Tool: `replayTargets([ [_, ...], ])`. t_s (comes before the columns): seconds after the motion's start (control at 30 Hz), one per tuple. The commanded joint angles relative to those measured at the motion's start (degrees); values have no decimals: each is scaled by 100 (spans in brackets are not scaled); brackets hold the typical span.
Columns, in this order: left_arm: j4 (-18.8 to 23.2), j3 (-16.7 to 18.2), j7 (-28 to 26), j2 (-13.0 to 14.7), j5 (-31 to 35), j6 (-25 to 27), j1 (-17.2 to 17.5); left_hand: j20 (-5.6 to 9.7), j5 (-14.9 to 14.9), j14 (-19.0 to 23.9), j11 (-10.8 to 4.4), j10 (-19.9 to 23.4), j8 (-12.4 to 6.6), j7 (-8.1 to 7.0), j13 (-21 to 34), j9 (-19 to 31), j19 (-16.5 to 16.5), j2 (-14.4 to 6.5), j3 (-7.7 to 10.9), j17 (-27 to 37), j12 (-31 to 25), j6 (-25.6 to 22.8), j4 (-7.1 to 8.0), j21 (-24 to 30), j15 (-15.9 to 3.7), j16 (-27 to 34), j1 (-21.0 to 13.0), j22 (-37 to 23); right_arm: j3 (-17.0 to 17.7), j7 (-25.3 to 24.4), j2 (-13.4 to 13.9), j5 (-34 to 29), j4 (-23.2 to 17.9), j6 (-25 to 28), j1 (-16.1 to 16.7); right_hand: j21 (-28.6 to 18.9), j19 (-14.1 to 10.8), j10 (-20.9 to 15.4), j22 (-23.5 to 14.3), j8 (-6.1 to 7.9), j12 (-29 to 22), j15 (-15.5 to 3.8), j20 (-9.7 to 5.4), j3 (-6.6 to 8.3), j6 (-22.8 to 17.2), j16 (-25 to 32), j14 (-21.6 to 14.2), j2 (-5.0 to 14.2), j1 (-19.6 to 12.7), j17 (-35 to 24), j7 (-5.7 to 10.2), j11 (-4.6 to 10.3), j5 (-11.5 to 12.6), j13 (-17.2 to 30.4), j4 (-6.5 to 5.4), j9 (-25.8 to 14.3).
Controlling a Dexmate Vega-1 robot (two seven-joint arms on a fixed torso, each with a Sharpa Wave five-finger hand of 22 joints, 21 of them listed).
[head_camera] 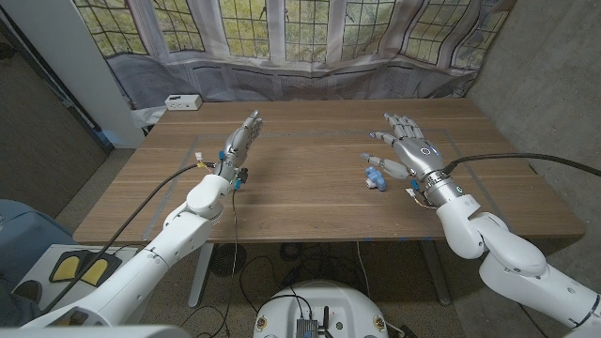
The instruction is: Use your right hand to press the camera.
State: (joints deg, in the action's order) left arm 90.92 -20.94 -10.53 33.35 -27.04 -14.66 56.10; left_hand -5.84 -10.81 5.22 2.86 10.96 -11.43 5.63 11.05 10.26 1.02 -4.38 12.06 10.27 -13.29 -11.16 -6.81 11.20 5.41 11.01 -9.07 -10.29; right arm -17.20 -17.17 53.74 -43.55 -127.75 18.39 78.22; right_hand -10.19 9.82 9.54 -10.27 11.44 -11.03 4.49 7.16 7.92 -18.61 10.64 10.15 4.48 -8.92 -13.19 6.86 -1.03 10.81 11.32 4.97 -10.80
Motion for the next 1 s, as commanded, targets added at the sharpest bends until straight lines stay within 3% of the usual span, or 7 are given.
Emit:
replayTargets([
  [0.03,-3,4,56,18,4,-19,-29,-12,22,-19,-8,21,18,-18,29,13,31,30,10,14,8,-24,3,-1,8,-17,-28,-5,-273,448,144,-178,-128,410,-273,-33,1280,805,-25,18,-49,-4,-14,16,-85,67,1499,12,51,-23,23,8,-4,32,-48,-28],
  [1.0,192,44,13,105,43,74,0,-13,22,-44,-12,23,24,-14,31,14,88,51,0,16,27,-43,12,-11,5,-20,-4,-7,-775,1108,336,-400,-92,770,-724,-73,1355,723,-26,104,-111,6,-41,8,-385,111,1470,20,114,-24,40,44,0,29,-75,-32],
])
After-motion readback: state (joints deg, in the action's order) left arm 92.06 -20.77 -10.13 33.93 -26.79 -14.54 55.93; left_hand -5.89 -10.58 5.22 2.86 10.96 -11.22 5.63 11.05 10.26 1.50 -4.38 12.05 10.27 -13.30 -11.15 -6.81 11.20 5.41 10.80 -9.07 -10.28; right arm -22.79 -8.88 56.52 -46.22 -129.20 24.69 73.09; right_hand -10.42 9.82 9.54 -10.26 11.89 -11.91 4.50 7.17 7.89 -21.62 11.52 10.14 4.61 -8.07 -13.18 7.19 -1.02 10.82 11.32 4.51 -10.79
